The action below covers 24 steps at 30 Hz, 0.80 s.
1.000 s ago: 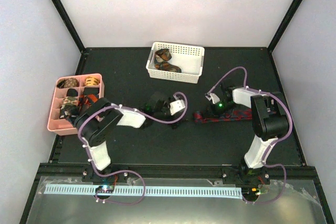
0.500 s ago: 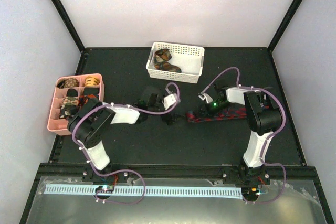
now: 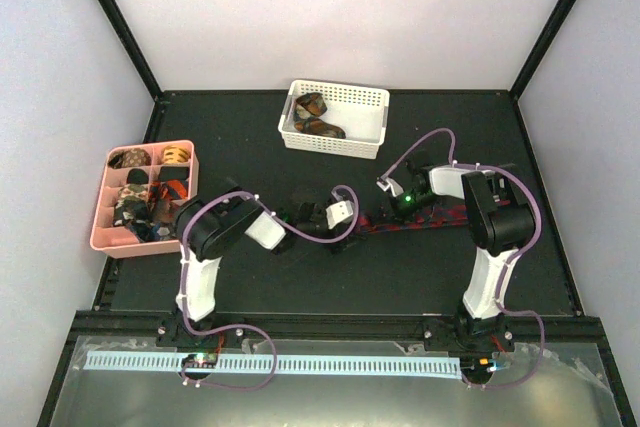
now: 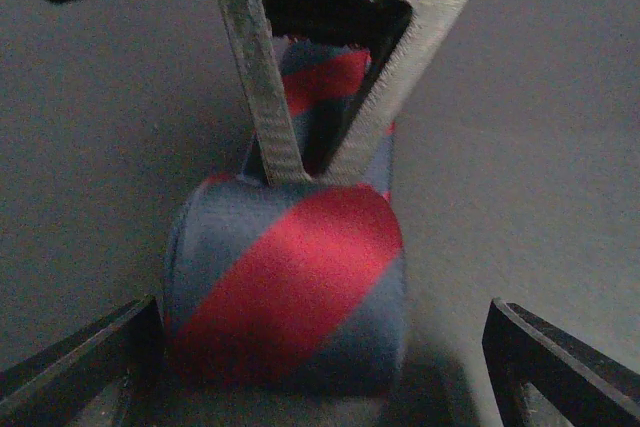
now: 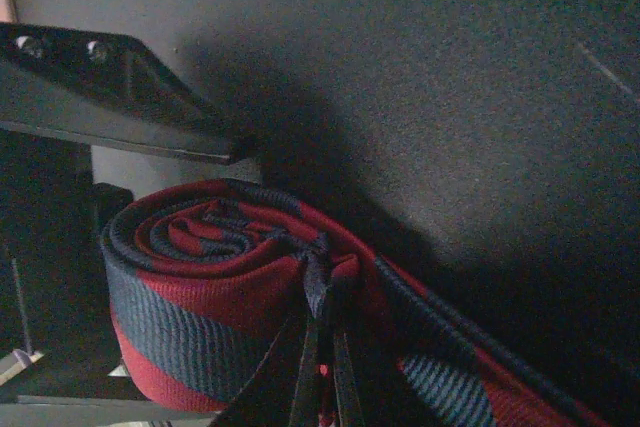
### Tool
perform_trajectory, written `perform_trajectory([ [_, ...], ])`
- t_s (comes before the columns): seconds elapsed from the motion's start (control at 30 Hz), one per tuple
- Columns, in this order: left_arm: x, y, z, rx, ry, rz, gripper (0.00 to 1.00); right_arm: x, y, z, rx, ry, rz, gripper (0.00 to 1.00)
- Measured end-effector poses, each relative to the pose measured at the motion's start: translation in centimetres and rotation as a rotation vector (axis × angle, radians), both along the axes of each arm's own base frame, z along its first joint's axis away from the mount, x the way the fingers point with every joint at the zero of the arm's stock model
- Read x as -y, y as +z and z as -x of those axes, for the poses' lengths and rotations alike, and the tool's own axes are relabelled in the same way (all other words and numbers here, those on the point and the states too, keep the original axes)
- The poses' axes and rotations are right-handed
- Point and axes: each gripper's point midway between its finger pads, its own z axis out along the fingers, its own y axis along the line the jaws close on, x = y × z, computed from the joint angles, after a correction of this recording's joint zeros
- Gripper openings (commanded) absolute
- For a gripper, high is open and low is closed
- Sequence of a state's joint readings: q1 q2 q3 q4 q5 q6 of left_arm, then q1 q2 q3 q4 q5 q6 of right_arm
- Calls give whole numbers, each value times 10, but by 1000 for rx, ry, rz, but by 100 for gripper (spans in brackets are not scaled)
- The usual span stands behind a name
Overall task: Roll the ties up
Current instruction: Roll the tie at the center of the board.
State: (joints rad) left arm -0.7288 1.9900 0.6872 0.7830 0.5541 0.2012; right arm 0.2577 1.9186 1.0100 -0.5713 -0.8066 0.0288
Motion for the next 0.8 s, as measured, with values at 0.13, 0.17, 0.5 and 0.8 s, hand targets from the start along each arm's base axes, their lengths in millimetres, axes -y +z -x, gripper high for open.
perform_trajectory([
  [0.13,13,-2,-8,31,-3,27,81,-2,0,0,-8,-1,-17,2],
  [0.17,16,-3,-8,34,-5,28,78,-3,0,0,-9,0,-21,2],
  [0.5,26,-7,-17,72,1,14,40,-6,0,1,-18,-5,-47,9],
  [0.8,23,-7,-18,74,0,-93,36,2,9,-3,27,-17,-42,37],
])
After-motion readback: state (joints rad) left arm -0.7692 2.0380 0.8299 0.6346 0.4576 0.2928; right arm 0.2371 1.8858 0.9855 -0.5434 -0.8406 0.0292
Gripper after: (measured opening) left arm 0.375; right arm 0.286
